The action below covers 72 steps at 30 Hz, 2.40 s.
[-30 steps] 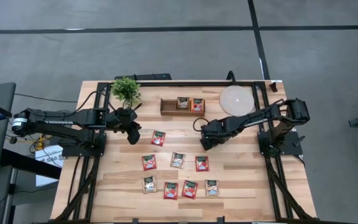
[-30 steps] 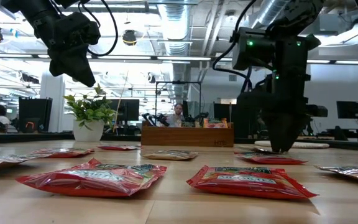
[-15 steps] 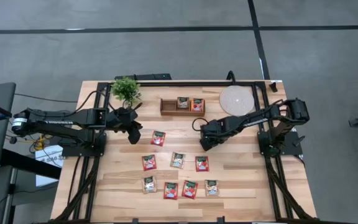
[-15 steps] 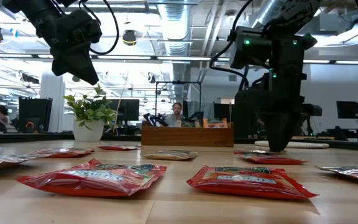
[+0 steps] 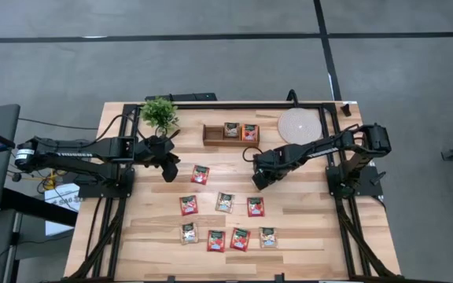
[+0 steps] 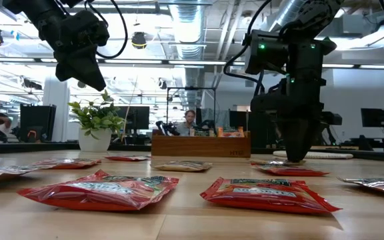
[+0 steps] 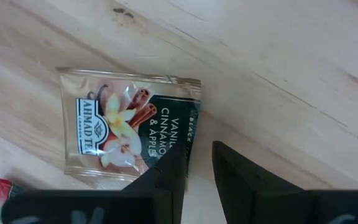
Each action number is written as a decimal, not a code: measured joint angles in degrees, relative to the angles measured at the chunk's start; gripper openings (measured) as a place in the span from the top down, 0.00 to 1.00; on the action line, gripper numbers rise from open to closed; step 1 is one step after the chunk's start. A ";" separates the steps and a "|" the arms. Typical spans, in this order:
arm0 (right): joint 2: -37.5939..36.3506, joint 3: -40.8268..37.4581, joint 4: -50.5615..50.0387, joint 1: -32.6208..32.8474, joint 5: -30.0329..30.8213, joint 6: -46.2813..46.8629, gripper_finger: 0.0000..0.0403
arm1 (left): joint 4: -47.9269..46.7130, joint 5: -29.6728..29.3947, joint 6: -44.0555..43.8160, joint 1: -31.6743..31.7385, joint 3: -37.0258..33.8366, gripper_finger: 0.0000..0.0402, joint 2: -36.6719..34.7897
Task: Pick & Place Tea
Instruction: Put the brown tea bag into the middle section of the wooden organizer
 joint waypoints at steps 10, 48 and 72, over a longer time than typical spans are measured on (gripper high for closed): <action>-0.04 0.29 -0.12 -0.05 -0.13 -1.02 0.82 | 0.02 -0.01 0.02 0.02 0.00 0.85 0.00; 1.99 4.89 -4.22 -0.51 1.30 -9.49 0.82 | 0.10 0.00 0.02 0.02 -0.02 0.85 0.00; 7.15 5.06 -3.04 -1.34 -1.89 -11.96 0.95 | 0.70 -0.04 0.35 0.02 -0.02 0.85 0.02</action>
